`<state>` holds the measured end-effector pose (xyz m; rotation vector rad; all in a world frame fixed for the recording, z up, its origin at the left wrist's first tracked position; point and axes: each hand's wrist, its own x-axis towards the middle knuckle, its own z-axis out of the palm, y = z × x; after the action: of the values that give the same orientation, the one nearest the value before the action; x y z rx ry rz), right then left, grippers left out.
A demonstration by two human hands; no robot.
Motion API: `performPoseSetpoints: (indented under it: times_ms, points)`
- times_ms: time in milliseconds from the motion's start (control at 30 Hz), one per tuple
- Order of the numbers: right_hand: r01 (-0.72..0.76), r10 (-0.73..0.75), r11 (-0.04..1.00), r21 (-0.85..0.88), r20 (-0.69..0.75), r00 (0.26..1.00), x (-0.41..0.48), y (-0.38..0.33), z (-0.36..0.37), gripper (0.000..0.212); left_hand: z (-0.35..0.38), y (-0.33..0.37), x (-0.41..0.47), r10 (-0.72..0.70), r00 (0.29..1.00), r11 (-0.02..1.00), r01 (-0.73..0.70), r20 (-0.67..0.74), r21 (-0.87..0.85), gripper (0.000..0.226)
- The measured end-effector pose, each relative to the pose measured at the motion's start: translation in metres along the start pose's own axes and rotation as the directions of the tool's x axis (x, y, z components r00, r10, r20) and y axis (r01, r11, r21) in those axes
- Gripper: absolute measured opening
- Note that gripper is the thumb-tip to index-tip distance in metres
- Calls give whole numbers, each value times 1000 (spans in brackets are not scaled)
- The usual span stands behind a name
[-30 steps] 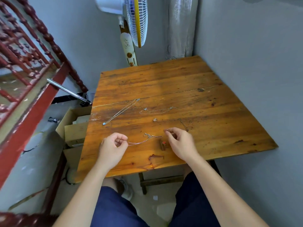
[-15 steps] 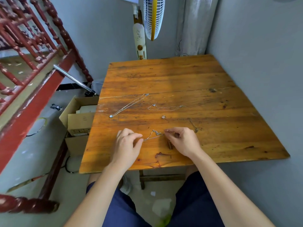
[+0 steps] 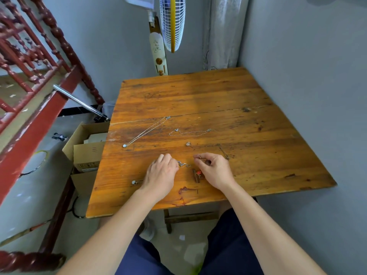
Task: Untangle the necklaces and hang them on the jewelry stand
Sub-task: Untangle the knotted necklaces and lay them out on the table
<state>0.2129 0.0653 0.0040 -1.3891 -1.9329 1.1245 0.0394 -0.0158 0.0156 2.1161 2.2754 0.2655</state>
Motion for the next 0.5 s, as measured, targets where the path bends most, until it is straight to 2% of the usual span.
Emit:
performPoseSetpoints:
  times_ms: [100,200,300,333,500]
  points:
    - [15,-15,1000,-4,58,998,-1,-1,-3,25,-14,-3,7,-95,991,964,115,92,-239,17]
    - [67,-72,997,46,111,991,-4,-9,-7,25,-32,-5,5,-130,989,846,151,76,-511,15]
    - [-61,-45,948,313,320,946,-8,-24,-11,35,-47,-6,2,-113,990,831,141,85,-539,14]
    - [-108,-40,933,344,396,917,-9,-27,-12,36,-50,-8,0,-116,989,827,145,87,-544,14]
    - [-57,-92,967,250,546,833,-16,-46,-13,19,-66,-12,-7,-149,979,758,205,142,-619,14]
